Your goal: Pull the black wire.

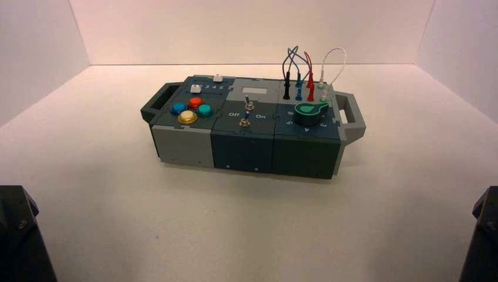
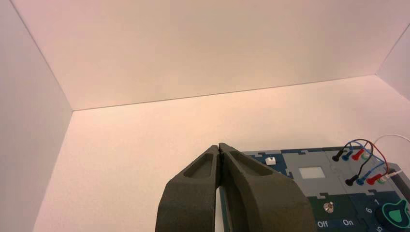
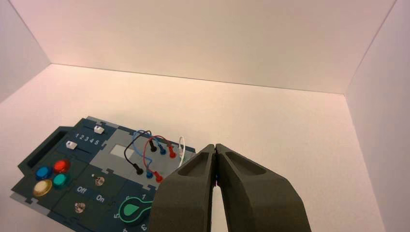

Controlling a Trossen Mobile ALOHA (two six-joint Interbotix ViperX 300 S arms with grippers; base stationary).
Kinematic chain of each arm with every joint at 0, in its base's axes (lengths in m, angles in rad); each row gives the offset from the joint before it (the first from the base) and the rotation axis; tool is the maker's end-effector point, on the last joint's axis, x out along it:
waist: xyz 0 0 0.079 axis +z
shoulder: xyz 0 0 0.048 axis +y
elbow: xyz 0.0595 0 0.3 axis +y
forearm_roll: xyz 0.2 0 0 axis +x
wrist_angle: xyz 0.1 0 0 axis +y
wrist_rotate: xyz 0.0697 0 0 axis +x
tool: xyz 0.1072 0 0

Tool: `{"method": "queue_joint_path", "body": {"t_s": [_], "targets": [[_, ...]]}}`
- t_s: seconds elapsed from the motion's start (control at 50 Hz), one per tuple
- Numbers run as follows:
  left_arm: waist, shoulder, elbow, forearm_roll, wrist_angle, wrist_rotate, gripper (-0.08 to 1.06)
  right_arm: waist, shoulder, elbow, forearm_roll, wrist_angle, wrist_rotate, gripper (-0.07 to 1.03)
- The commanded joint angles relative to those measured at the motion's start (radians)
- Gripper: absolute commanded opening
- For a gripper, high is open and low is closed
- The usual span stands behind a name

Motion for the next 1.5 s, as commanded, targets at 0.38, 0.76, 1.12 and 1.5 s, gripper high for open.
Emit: {"method": "queue_joint_path", "body": {"t_s": [0.38,0.76,1.12,1.5], "targets": [[0.002,0.012,-0.015,0.002,-0.006,0.002,-0.03,0.012,0.011,-0.02,0.008,-0.005,0.003,-0.02],[-0.051,0.135,-0.031,-0.002,-0.005,0.002,-0.03,0.052,0.028,-0.021,0.025,0.018,0.002,-0.02],[-0.222,0.206,-0.052,-0.009,0.003,-0.003,-0.03,0.063,0.049,-0.021,0.026,0.029,0.002,-0.02],[-0.311,0.295,-0.078,-0.012,0.003,-0.021,-0.03,0.132,0.14,-0.031,0.035,0.052,0.0,-0.02]]}}
